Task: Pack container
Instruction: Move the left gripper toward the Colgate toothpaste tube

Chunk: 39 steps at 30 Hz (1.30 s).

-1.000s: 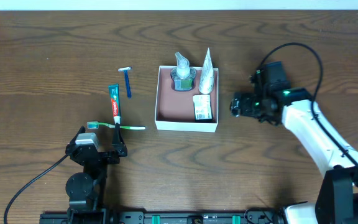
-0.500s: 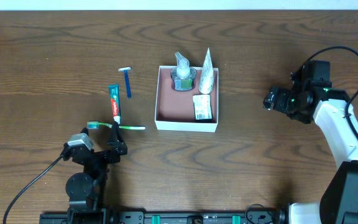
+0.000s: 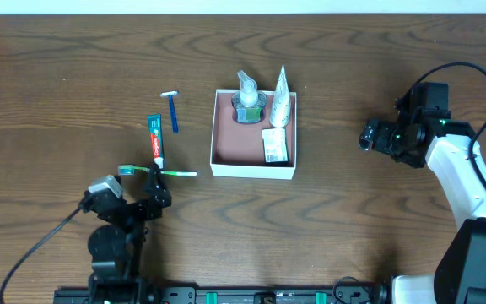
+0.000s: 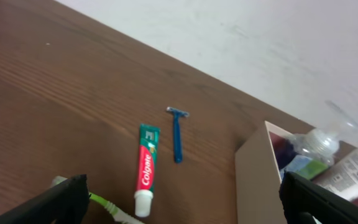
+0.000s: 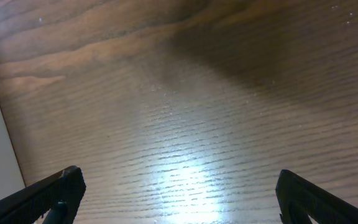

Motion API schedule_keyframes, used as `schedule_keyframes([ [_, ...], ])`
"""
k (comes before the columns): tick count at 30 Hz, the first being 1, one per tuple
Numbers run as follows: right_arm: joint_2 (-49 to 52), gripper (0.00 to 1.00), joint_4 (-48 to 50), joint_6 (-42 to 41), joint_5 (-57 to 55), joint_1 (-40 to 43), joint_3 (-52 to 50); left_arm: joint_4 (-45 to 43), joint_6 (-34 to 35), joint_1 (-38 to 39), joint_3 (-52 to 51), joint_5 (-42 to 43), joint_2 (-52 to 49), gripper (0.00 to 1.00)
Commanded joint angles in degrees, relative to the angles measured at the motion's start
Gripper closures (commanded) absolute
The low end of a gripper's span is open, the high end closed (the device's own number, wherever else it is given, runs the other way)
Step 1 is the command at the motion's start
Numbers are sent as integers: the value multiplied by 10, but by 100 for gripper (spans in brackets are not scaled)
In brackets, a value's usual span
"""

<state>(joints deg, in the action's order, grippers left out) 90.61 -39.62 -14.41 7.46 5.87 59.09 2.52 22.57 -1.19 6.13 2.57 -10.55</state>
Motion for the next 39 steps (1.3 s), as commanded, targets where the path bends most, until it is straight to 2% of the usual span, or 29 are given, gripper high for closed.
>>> schedule_keyframes([
  [1, 3, 1, 0, 8, -6, 3, -3, -4, 4, -13, 62, -14, -60, 2],
  [6, 3, 1, 0, 8, -6, 3, -3, 15, 1, -19, 155, -10, -179, 2],
  [13, 3, 1, 0, 8, -6, 3, -3, 78, -78, -19, 278, 80, -284, 2],
  [19, 3, 1, 0, 8, -6, 3, -3, 85, -81, -19, 289, 134, -294, 2],
  [25, 3, 1, 0, 8, -6, 3, -3, 161, -82, -19, 288, 133, -301, 2],
  [31, 3, 1, 0, 8, -6, 3, -3, 133, -72, -19, 301, 135, -329, 2],
  [34, 3, 1, 0, 8, -6, 3, -3, 142, -73, -19, 343, 134, -389, 2],
  [39, 3, 1, 0, 8, -6, 3, -3, 214, -73, -19, 463, 133, -557, 2],
])
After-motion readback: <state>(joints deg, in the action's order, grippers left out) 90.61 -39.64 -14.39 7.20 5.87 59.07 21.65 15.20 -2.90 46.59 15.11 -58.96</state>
